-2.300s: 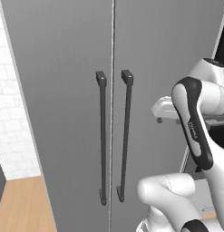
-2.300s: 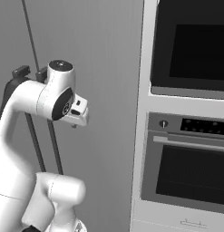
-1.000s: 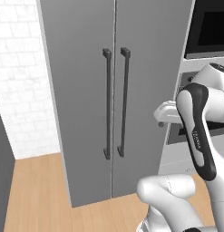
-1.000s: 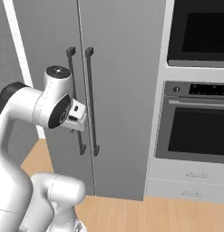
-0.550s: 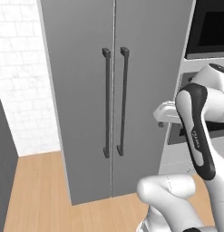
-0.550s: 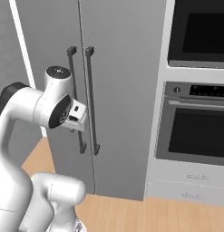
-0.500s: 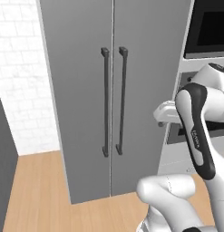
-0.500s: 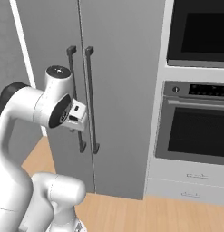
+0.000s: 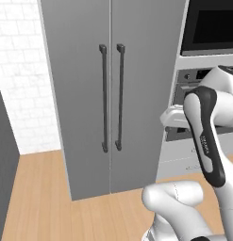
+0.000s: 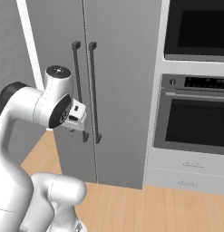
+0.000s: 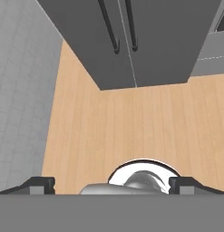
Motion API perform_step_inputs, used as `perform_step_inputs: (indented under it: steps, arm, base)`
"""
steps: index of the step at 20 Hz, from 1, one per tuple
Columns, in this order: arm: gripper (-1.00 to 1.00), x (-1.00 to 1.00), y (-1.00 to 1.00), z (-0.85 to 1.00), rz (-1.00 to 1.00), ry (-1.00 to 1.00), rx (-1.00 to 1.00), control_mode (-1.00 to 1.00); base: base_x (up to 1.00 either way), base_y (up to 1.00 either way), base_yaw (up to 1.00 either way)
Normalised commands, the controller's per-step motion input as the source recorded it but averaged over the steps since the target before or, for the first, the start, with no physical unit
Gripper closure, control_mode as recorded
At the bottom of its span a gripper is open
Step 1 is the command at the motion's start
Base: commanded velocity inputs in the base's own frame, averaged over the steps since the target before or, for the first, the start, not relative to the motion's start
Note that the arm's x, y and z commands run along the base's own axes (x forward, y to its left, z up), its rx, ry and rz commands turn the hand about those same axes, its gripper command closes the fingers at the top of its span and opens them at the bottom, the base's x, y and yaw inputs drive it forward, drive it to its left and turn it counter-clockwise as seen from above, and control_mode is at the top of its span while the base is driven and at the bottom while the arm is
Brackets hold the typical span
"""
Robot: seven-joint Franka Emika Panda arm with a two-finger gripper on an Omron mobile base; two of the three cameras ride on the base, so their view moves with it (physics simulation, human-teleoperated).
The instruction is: Grab a lemon wedge from the fridge and one ice cube from the ice bowl, and put them in the glass of lemonade.
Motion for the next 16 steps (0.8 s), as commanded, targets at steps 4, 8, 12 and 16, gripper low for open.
perform_step_inputs:
  steps: [4,8,12,16]
  arm:
    - [-1.0,0.0,0.0,0.0,0.0,0.0,0.0,1.0]
    - [-1.0,0.0,0.0,0.0,0.0,0.0,0.0,1.0]
    - [-1.0,0.0,0.0,0.0,0.0,0.0,0.0,1.0]
    - [-1.0,0.0,0.0,0.0,0.0,0.0,0.0,1.0]
  base:
    - [-0.14,0.0,0.0]
    - [-0.04,0.09,0.0]
    - [0.51,0.21,0.0]
    - [0.74,0.18,0.0]
